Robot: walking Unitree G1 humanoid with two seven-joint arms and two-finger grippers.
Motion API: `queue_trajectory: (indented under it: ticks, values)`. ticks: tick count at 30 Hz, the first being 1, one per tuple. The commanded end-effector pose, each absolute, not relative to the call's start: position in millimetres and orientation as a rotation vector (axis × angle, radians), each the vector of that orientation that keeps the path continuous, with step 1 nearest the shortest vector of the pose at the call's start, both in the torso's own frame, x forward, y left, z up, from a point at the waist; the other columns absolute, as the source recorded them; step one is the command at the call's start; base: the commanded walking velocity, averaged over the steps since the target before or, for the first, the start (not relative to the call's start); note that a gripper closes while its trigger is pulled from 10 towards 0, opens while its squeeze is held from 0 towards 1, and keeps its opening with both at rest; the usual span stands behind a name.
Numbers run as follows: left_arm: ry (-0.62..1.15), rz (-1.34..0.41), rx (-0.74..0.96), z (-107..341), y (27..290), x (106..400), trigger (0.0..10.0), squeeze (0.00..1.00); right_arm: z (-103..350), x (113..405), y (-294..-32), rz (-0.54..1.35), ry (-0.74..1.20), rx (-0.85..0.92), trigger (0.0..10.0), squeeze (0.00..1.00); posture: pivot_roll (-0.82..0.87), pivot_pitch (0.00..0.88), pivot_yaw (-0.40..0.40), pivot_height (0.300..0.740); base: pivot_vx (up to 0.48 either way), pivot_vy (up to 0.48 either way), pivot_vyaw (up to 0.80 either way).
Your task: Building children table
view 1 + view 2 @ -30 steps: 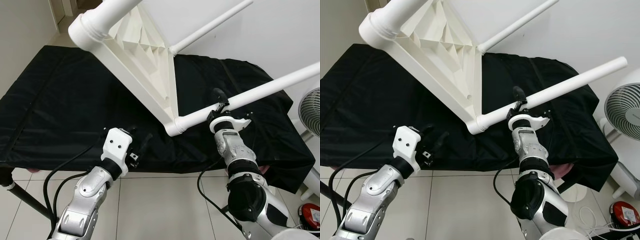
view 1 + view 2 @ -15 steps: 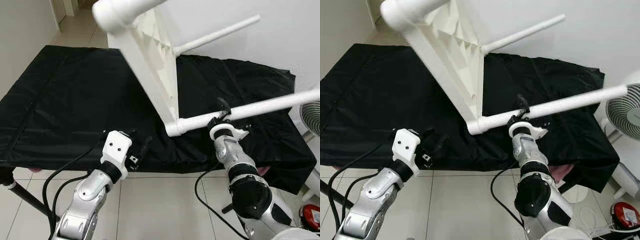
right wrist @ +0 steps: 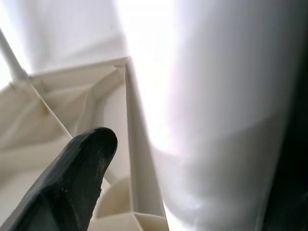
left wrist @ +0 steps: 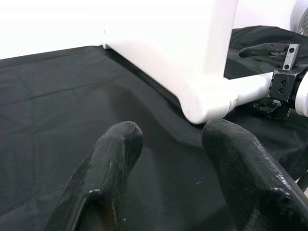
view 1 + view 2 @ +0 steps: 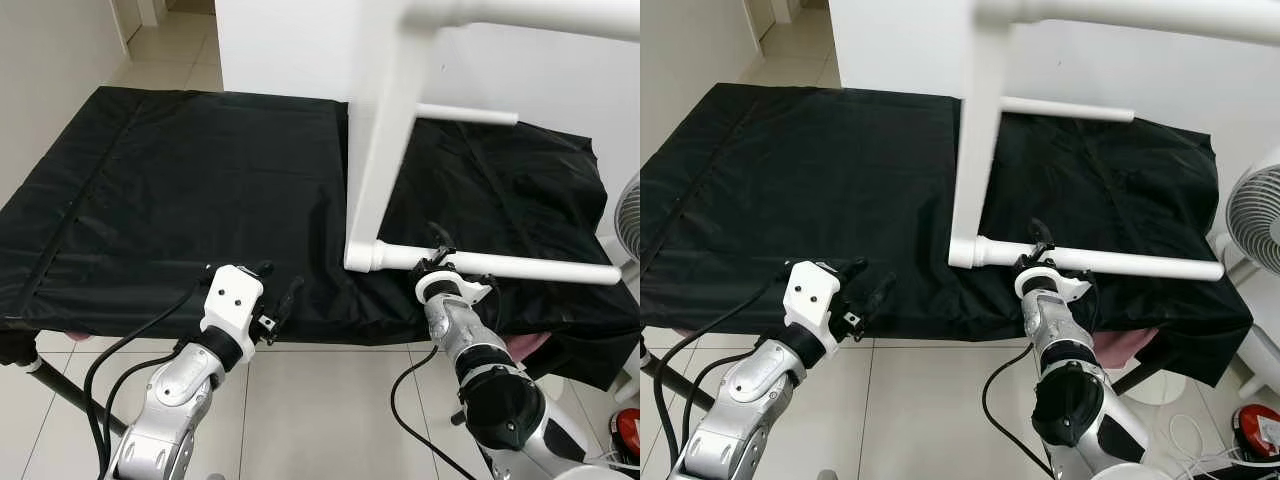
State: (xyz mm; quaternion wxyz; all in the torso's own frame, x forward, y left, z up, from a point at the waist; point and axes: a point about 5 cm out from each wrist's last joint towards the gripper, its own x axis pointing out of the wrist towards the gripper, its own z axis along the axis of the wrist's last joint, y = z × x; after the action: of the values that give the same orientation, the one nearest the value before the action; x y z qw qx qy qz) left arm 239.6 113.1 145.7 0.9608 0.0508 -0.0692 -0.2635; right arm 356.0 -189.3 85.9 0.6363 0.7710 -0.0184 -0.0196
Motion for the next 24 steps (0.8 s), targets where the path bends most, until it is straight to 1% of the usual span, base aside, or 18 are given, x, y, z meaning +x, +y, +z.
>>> queue_trajectory:
  ticks: [1, 3, 4, 7, 8, 15, 18, 21, 22, 24]
  values:
    - [-0.137, -0.520, 0.113, 146, 113, 238, 10.0, 0.00, 77, 350, -192, -0.078, -0.035, 1.748, 10.0, 0.88, 0.05, 0.049, -0.054, 0.740, 0.000, 0.000, 0.00]
    - [-0.135, -0.518, 0.113, 146, 113, 238, 10.0, 0.00, 76, 349, -194, -0.075, -0.038, 1.746, 10.0, 0.88, 0.05, 0.050, -0.054, 0.740, 0.000, 0.000, 0.00]
    - [-0.134, -0.518, 0.113, 146, 113, 237, 10.0, 0.00, 74, 348, -195, -0.080, -0.034, 1.737, 10.0, 0.00, 0.05, 0.052, -0.051, 0.740, 0.000, 0.000, 0.00]
    - [-0.130, -0.521, 0.111, 146, 113, 237, 10.0, 0.00, 72, 346, -196, -0.085, -0.030, 1.723, 10.0, 0.00, 0.05, 0.055, -0.049, 0.740, 0.000, 0.000, 0.00]
    - [-0.130, -0.522, 0.112, 146, 113, 237, 10.0, 0.00, 71, 345, -197, -0.085, -0.033, 1.722, 10.0, 1.00, 0.05, 0.054, -0.048, 0.740, 0.000, 0.000, 0.00]
    - [-0.129, -0.540, 0.107, 147, 113, 237, 10.0, 0.00, 68, 341, -200, -0.095, -0.041, 1.706, 10.0, 1.00, 0.05, 0.059, -0.047, 0.740, 0.000, 0.000, 0.00]
    - [-0.124, -0.602, 0.102, 148, 111, 237, 10.0, 0.00, 64, 338, -201, -0.102, -0.043, 1.693, 10.0, 1.00, 0.05, 0.059, -0.042, 0.740, 0.000, 0.000, 0.00]
    - [-0.120, -0.618, 0.097, 148, 110, 237, 10.0, 0.00, 63, 337, -202, -0.110, -0.039, 1.689, 10.0, 1.00, 0.05, 0.059, -0.040, 0.740, 0.000, 0.000, 0.00]
    - [-0.111, -0.657, 0.083, 149, 106, 241, 10.0, 0.00, 62, 336, -202, -0.116, -0.040, 1.688, 10.0, 0.00, 0.05, 0.060, -0.038, 0.740, 0.000, 0.000, 0.00]
    - [-0.111, -0.657, 0.083, 149, 106, 241, 10.0, 0.00, 62, 336, -202, -0.116, -0.040, 1.688, 10.0, 0.00, 0.05, 0.060, -0.038, 0.740, 0.000, 0.000, 0.00]
